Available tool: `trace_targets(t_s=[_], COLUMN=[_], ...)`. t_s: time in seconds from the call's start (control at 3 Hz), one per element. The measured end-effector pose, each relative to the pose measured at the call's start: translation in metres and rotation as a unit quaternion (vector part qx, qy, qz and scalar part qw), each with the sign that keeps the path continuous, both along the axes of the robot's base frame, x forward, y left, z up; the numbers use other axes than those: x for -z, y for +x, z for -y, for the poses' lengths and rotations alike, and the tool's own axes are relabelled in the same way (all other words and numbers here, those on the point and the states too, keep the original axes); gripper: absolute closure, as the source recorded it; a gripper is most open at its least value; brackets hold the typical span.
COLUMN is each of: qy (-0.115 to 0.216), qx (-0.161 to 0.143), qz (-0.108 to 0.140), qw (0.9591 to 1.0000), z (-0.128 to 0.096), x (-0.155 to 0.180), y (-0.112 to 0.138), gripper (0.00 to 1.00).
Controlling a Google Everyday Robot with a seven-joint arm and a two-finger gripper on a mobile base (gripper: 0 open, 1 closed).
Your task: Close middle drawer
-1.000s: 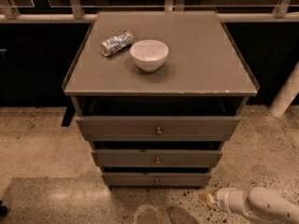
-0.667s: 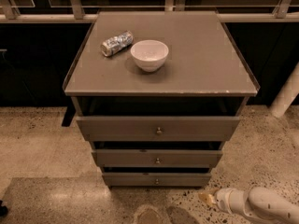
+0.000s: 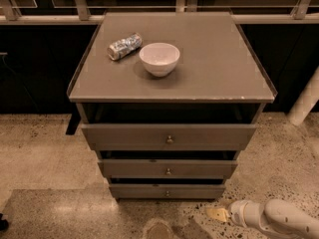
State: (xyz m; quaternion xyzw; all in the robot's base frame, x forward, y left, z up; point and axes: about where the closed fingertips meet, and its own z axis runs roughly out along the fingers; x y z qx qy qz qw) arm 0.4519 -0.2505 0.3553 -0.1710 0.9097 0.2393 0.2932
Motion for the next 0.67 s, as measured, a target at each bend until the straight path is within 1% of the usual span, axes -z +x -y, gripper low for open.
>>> trace_targets(t_s=[0.33,0.67], qy=[0.000,0.000], qx=[0.000,0.000], qz=[0.000,0.000], qw=[1.0000,1.0000], z=[-0.0001,-0.0001], x=[0.0000,0.0000], y=[0.0000,0.0000], gripper=[0.00,0.00])
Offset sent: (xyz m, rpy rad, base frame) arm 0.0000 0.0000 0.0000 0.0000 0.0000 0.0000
